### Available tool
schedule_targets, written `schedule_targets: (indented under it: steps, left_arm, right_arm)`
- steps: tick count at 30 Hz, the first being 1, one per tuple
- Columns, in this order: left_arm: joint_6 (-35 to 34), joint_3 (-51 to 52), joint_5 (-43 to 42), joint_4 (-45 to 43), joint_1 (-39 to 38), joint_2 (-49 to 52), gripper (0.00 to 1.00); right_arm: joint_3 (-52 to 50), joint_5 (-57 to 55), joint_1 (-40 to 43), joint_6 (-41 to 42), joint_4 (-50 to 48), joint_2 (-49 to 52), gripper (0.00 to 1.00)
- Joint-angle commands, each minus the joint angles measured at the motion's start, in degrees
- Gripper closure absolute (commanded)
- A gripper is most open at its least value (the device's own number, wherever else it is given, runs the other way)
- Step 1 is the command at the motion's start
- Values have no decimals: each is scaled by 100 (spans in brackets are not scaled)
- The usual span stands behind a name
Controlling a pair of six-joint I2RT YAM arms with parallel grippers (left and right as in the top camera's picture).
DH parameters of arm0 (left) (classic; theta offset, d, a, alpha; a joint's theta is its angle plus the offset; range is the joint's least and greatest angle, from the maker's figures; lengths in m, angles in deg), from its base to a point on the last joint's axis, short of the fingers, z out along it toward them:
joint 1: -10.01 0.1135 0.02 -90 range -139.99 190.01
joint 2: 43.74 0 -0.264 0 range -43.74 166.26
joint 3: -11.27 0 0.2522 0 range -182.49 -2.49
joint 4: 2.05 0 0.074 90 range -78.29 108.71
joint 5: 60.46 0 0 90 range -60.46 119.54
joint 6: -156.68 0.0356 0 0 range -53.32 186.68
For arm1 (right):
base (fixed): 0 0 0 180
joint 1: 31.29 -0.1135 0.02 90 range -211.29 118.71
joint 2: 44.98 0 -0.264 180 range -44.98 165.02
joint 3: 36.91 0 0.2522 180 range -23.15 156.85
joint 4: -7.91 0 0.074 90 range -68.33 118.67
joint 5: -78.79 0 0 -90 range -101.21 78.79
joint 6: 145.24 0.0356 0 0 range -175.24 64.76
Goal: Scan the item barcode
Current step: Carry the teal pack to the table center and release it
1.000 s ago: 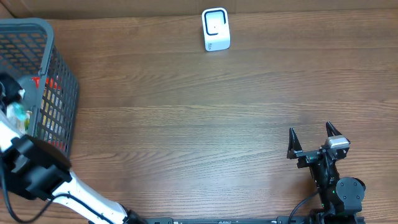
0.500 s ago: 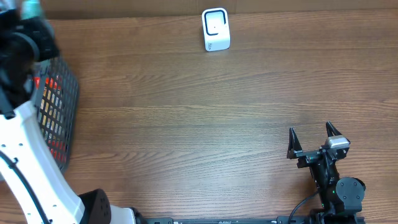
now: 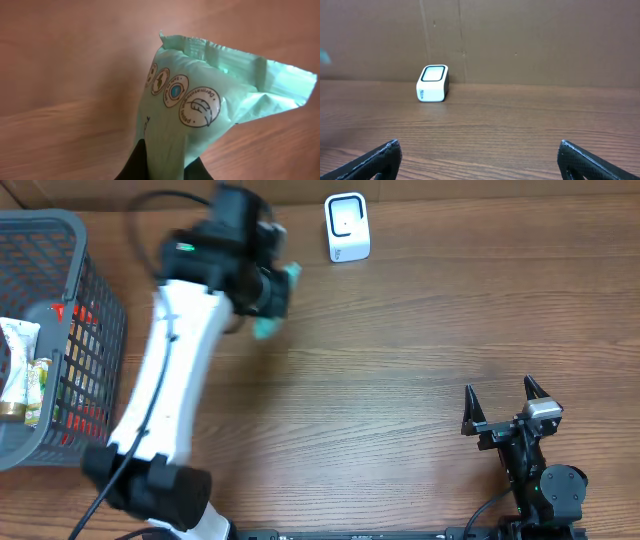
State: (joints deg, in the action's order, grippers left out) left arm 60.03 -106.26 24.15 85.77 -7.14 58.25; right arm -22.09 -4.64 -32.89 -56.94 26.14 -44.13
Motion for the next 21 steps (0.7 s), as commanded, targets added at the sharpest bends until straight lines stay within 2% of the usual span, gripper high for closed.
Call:
schedule_targets:
  steps: [1,9,14,16,17,19,20,21]
  left_arm:
    - [-400,861,-203,-420,-372,-4,96]
    - [-1060,2640,-518,-2061,-636,-2,96]
    - [-1349,3095,-695,-2509,-686,0,96]
    - [-1370,3130,-693,-2496,-699,0,70]
    - [-1370,3126,-697,-2492,-699,-2,49]
    - [-1364,3064,-737,-2492,-699,-17,21]
    - [-1351,2999,-752,-2476,-691,-37,13]
    - [-1300,2868,-780,-2448,-671,-59,10]
  right_arm:
    - [-61,-52,-31,-2,-26,-68,0]
    - [-61,-55,-31,-2,-26,-68,0]
    - [-61,-52,-31,-2,-26,-68,0]
    - [-61,-55,-31,-2,-26,-68,0]
    - [-61,-52,-31,-2,-26,-68,0]
    - [-61,-52,-31,-2,-26,-68,0]
    - [-61,-55,-31,-2,-26,-68,0]
    - [-61,-52,-31,-2,-26,-68,0]
